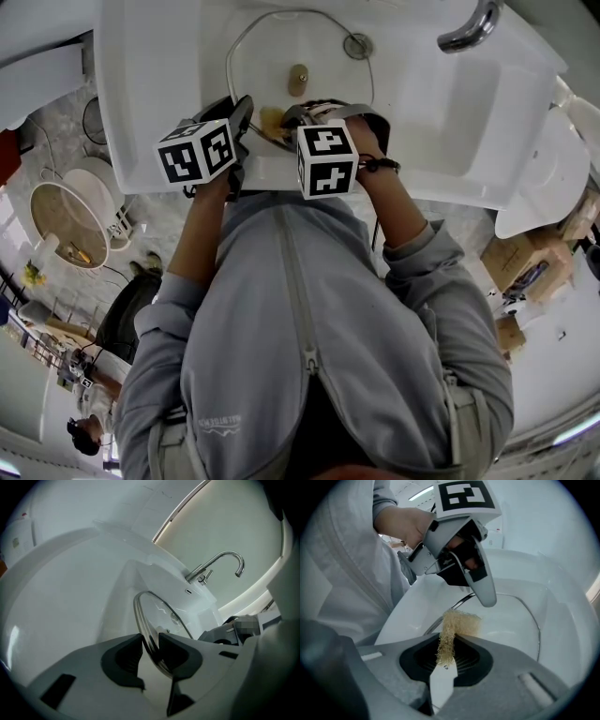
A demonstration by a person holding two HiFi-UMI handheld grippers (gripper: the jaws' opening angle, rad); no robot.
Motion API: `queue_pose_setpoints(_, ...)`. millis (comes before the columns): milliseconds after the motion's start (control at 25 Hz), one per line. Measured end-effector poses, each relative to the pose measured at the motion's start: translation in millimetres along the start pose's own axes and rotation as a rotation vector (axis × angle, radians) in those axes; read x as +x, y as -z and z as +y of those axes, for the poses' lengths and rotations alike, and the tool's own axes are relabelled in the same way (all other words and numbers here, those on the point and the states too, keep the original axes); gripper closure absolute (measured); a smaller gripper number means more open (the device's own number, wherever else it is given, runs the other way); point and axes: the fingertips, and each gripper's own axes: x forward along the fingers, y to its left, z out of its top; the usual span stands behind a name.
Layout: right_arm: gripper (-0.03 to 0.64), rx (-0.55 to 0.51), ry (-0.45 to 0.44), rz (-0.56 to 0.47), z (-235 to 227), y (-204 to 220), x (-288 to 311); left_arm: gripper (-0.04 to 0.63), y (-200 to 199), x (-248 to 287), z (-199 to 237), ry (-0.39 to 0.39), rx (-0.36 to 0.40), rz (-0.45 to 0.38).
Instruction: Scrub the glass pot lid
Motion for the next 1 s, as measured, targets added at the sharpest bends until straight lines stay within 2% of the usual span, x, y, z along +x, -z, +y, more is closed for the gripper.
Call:
queue_pose_setpoints(160,0.561,0.023,-0.045,-0.024,0.6,3.7,-1.9,0.492,0.9,-0.6,-0.2,0.000,-0.002,0.004)
queue_pose_setpoints(480,0.561,0.073,0.080,0.015,-37.9,15.7,9.6,0.491,1.3,-1.3,-1.2,-0.011,0.009,0.011)
queue_pose_setpoints(1000,0.561,0.221,0.238,0.065,-123.8,38.2,19.2,0.489,5.1,-1.3,-0.3,-0.029,0.023,0.026)
